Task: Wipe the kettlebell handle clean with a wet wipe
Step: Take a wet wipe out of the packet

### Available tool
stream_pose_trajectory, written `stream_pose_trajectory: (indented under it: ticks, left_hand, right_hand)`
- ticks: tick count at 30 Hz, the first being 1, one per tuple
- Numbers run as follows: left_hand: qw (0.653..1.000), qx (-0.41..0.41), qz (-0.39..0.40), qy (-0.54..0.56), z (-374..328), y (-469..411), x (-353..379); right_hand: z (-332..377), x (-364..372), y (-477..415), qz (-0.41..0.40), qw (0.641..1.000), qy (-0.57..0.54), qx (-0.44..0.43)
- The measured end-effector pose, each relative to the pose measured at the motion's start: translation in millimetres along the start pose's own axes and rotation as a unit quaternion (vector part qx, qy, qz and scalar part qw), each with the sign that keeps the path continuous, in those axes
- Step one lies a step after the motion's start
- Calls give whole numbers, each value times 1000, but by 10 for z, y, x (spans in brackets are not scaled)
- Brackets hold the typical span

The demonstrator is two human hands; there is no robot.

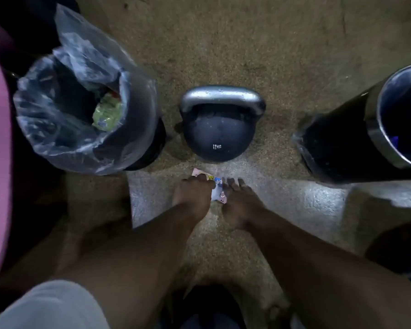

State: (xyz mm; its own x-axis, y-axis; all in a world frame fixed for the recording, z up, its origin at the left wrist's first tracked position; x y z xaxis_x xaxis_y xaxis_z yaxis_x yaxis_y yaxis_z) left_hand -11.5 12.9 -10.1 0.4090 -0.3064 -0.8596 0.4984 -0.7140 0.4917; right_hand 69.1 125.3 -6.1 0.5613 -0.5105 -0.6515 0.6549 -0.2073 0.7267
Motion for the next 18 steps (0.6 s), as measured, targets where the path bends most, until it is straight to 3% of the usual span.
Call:
stream_pose_trajectory:
  ticks: [7,18]
  left_hand:
    - [999,-47,-4,-20,-15,-278,345]
    - [999,-27,-33,-25,-5,-319,400]
  right_hand:
    - [7,328,-188,17,1000,22,-1]
    - [-88,461,-278,8,999,38,-7]
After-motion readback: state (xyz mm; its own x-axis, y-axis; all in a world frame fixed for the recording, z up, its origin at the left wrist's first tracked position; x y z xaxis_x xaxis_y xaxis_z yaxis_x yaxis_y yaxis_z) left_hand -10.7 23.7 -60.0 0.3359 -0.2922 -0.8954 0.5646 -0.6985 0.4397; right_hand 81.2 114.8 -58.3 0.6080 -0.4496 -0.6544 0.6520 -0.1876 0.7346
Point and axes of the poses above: each hand's wrist, its own y-axis away from the middle knuckle, its own x-axis out of the palm, z = x × y, the point moved 2 cm from there along -y, towards the middle knuckle, and after that the axes turned 6 degrees about x, right-handed, at the moved point
